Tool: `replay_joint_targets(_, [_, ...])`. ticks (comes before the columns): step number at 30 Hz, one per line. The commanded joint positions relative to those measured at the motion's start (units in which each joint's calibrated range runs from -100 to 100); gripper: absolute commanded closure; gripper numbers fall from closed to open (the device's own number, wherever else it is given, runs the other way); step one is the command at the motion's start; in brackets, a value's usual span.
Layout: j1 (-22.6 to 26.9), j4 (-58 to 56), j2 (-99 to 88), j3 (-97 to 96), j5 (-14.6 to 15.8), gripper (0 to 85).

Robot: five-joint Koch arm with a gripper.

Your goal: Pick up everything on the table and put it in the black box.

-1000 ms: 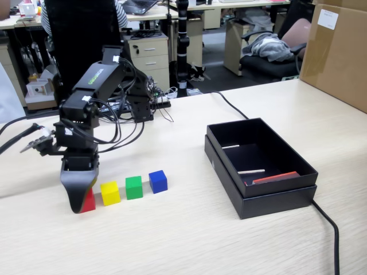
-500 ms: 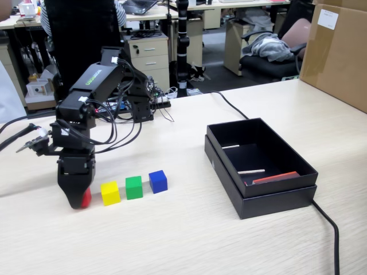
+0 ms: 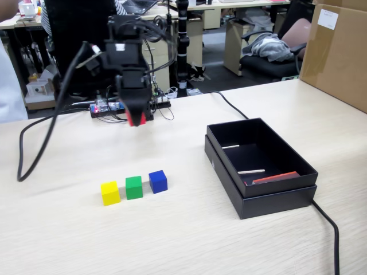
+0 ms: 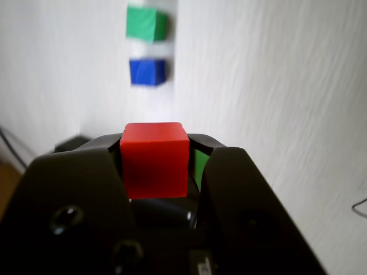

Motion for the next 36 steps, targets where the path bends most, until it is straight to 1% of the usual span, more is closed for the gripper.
replay_joint_targets(1, [7.0, -0.1, -4.7, 2.9, 5.4, 79.7])
replay_joint_targets(4, [11.7, 0.0, -0.9, 5.2, 8.9, 79.3])
replay_joint_targets(6, [14.0, 0.4, 3.2, 6.7, 10.8, 79.3])
replay_joint_targets(10, [16.7, 0.6, 14.8, 13.0, 13.0, 79.0])
replay_joint_targets(15, [17.6, 0.6, 27.9, 22.0, 14.1, 79.0])
replay_joint_targets(20, [17.7, 0.6, 38.1, 25.4, 14.6, 78.3])
replay_joint_targets(21, [17.7, 0.3, 41.2, 25.2, 14.6, 72.9])
replay_joint_targets(25, [17.7, -0.1, 44.3, 24.1, 14.9, 72.1])
replay_joint_targets(29, [17.7, -0.2, 45.5, 23.7, 15.0, 60.1])
replay_joint_targets(32, [17.7, -0.2, 45.0, 23.8, 15.1, 59.8])
replay_joint_targets(34, [17.7, -0.2, 43.4, 23.7, 15.2, 56.3])
replay_joint_targets(36, [17.6, -0.2, 39.5, 22.7, 15.1, 56.1])
